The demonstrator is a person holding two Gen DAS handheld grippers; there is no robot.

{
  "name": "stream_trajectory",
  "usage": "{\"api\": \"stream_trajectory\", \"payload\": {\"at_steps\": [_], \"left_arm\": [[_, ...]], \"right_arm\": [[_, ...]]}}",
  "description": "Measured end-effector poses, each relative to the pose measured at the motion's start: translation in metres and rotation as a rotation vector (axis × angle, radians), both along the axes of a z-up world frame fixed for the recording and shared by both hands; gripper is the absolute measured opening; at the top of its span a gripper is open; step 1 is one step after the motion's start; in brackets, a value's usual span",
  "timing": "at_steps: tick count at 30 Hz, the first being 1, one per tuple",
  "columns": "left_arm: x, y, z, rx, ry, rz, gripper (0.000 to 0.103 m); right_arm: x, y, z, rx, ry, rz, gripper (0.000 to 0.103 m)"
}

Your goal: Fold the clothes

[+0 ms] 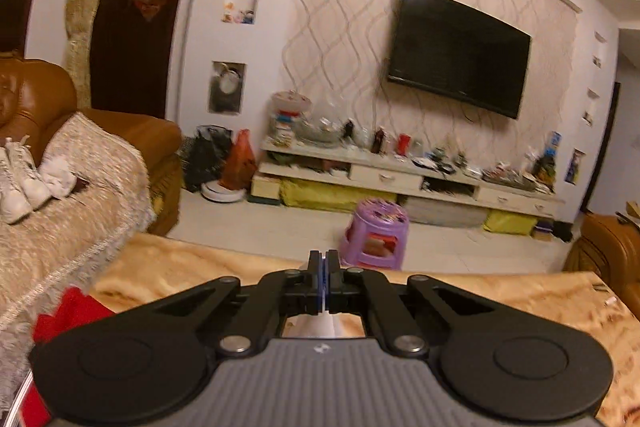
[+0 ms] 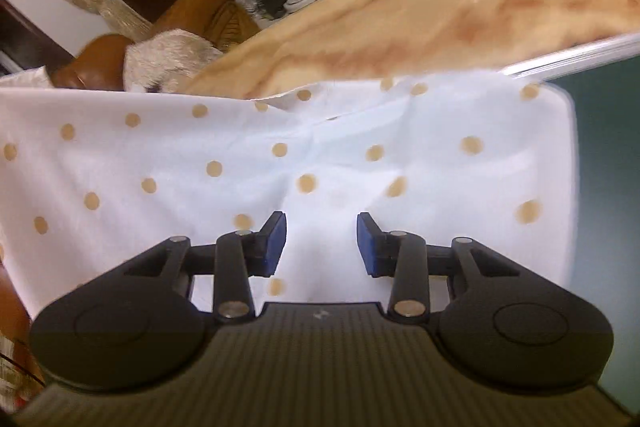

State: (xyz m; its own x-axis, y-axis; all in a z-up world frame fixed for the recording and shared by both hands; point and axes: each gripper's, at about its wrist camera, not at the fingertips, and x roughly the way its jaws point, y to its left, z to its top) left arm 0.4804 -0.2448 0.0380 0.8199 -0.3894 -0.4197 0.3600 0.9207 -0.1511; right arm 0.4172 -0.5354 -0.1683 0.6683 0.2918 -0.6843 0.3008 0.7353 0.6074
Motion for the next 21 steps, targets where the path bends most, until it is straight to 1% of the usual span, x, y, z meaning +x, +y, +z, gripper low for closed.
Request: {"api": "stream_trajectory", "payload": {"at_steps": [2, 3, 6, 8, 9, 12, 15, 17, 18, 20, 21], "left_arm": [[0.004, 0.008, 0.009, 0.016, -0.013, 0.016, 0.000], [0.005, 0.010, 0.014, 0.018, -0.016, 0.017, 0.000], [0.007, 0.012, 0.024, 0.016, -0.026, 0.018, 0.000], [0.002, 0.009, 0.031, 0.015, -0.037, 0.008, 0.000], [0.001, 0.008, 0.034, 0.013, -0.041, 0.001, 0.000], [-0.006, 0.001, 0.041, 0.014, -0.063, -0.006, 0.000], [-0.009, -0.005, 0.044, 0.016, -0.074, -0.007, 0.000], [-0.013, -0.008, 0.040, 0.037, -0.075, -0.013, 0.000], [-0.013, -0.010, 0.037, 0.045, -0.071, -0.013, 0.000], [-0.015, -0.011, 0.029, 0.048, -0.056, -0.017, 0.000], [-0.015, -0.013, 0.024, 0.053, -0.046, -0.021, 0.000]], "right_arm": [[0.009, 0.003, -0.009, 0.092, -0.005, -0.005, 0.045], [0.014, 0.007, -0.014, 0.121, -0.001, -0.003, 0.045], [0.033, 0.021, -0.024, 0.164, 0.018, 0.008, 0.045], [0.048, 0.030, -0.031, 0.237, 0.024, 0.008, 0.045], [0.055, 0.035, -0.033, 0.273, 0.019, 0.016, 0.045], [0.071, 0.050, -0.031, 0.366, -0.035, 0.048, 0.045], [0.085, 0.064, -0.025, 0.426, -0.066, 0.135, 0.045], [0.085, 0.072, -0.015, 0.388, -0.076, 0.208, 0.045], [0.080, 0.072, -0.007, 0.342, -0.084, 0.222, 0.045], [0.060, 0.059, 0.013, 0.221, -0.113, 0.203, 0.045], [0.047, 0.047, 0.022, 0.157, -0.126, 0.176, 0.045]]}}
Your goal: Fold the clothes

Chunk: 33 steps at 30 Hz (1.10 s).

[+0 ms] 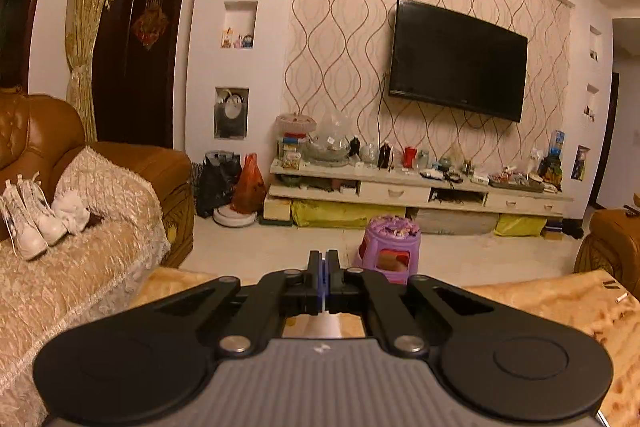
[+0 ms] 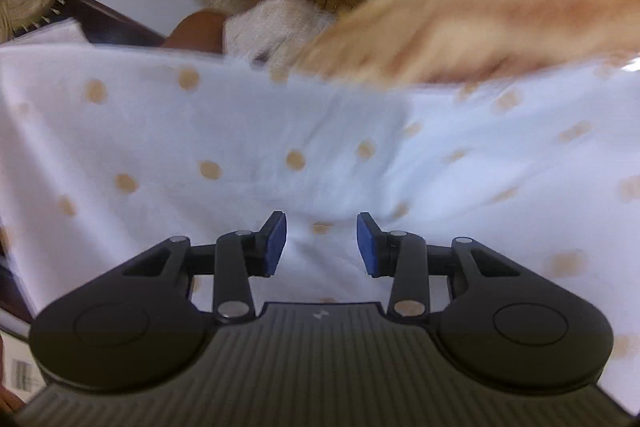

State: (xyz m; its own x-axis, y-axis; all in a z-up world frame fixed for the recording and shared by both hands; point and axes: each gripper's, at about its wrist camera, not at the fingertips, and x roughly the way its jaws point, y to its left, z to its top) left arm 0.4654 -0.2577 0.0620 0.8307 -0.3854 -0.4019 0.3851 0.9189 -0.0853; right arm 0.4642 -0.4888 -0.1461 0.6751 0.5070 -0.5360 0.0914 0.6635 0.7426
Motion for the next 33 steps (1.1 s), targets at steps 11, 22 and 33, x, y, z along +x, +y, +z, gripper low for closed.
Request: {"api": "stream_trajectory", "payload": {"at_steps": [11, 22, 33], "left_arm": [[-0.020, -0.036, -0.070, 0.051, 0.104, -0.087, 0.000], [-0.022, 0.039, -0.149, -0.112, 0.291, 0.068, 0.000], [-0.021, 0.118, -0.188, -0.213, 0.384, 0.159, 0.001]], "right_arm": [[-0.068, -0.141, -0.028, -0.218, 0.215, -0.215, 0.045], [-0.037, -0.042, 0.008, -0.242, 0.047, -0.160, 0.002], [-0.005, 0.081, 0.050, -0.167, -0.052, 0.208, 0.035]]}}
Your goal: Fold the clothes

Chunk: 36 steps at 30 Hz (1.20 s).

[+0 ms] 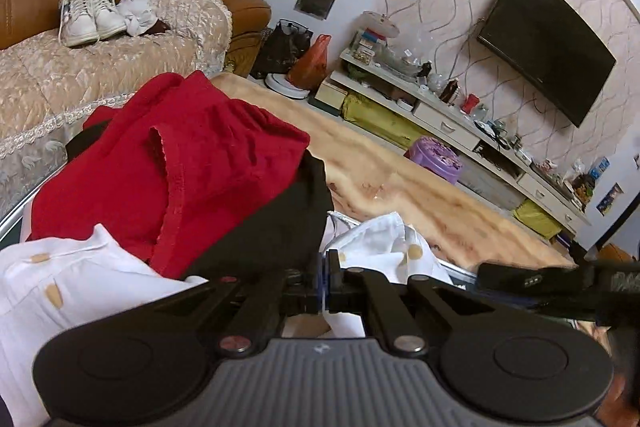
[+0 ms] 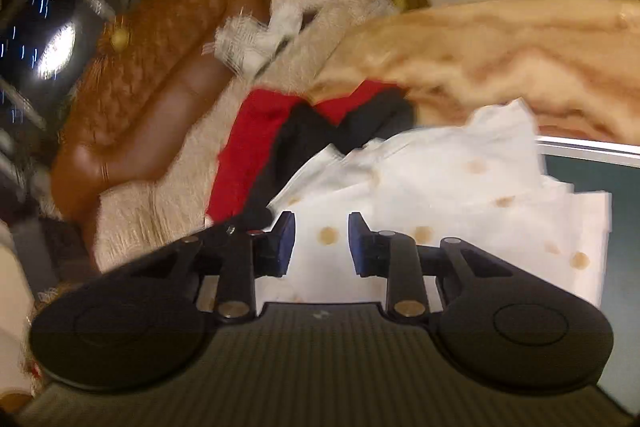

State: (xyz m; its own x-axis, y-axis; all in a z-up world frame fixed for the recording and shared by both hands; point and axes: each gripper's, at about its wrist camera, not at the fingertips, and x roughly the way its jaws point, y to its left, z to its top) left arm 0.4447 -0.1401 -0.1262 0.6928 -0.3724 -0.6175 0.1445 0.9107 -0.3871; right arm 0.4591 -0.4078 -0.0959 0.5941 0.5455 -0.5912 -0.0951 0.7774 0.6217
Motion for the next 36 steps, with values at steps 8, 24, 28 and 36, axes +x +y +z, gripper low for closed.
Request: {"api": "stream_trajectory", "payload": {"at_steps": [8, 24, 28, 36], "left_arm": [[0.007, -0.016, -0.013, 0.018, -0.002, -0.016, 0.002], [0.019, -0.138, 0.032, 0.255, -0.064, -0.380, 0.073], [0.035, -0.203, 0.017, 0.419, -0.030, -0.521, 0.069], [0.026, -0.237, -0.018, 0.559, 0.012, -0.586, 0.058]], "right_arm": [[-0.038, -0.088, -0.053, -0.034, 0.084, -0.162, 0.036], [-0.144, -0.053, -0.067, -0.112, 0.007, -0.118, 0.036], [-0.166, -0.061, -0.073, -0.112, 0.016, -0.130, 0.036], [-0.220, -0.087, -0.069, -0.181, 0.016, -0.152, 0.036]]}}
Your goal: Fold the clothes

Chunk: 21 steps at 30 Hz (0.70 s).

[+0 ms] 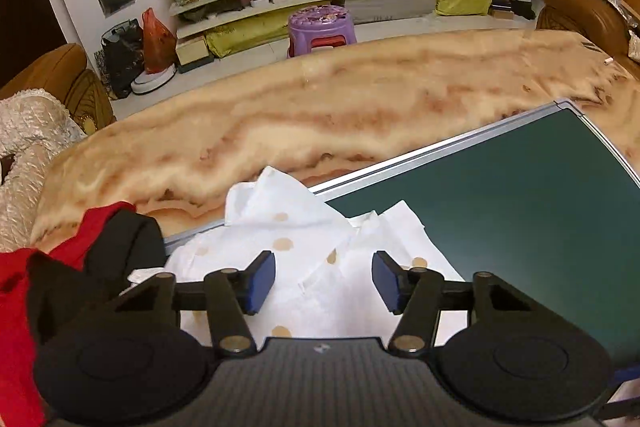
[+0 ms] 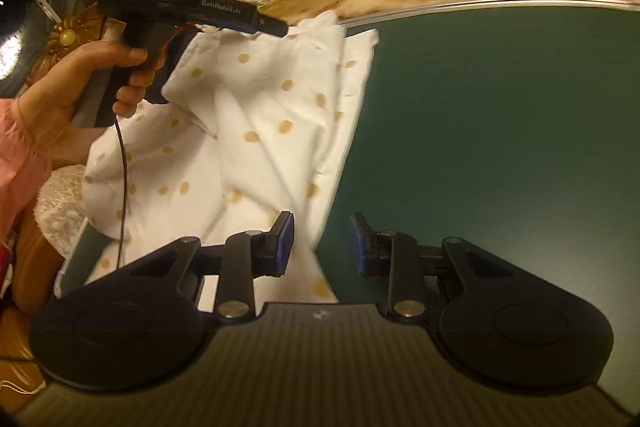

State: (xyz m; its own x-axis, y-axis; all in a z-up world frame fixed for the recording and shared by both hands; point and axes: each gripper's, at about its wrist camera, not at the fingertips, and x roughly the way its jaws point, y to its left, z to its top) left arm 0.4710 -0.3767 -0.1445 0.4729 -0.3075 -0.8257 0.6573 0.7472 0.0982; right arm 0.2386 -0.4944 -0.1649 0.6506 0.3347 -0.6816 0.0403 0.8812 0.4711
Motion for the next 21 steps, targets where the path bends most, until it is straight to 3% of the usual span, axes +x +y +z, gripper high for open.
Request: {"api": "stream_trajectory", "payload": {"at_steps": [2, 5, 10, 16, 21], "left_arm": [[-0.002, -0.003, -0.004, 0.016, 0.006, -0.007, 0.042], [-0.002, -0.006, -0.007, 0.035, 0.014, -0.021, 0.030], [0.000, -0.003, -0.008, 0.045, 0.015, -0.006, 0.005], [-0.001, 0.010, 0.004, -0.026, 0.007, 0.023, 0.002], [-0.004, 0.023, 0.026, -0.078, -0.009, 0.049, 0.002]], "right_arm": [[-0.011, -0.008, 0.004, -0.028, 0.003, -0.028, 0.036], [-0.032, -0.023, 0.008, -0.058, 0.010, -0.096, 0.037], [-0.066, -0.041, 0.013, -0.176, 0.038, -0.185, 0.054], [-0.096, -0.051, 0.005, -0.242, 0.125, -0.210, 0.054], [-0.094, -0.047, -0.003, -0.249, 0.114, -0.206, 0.054]]}}
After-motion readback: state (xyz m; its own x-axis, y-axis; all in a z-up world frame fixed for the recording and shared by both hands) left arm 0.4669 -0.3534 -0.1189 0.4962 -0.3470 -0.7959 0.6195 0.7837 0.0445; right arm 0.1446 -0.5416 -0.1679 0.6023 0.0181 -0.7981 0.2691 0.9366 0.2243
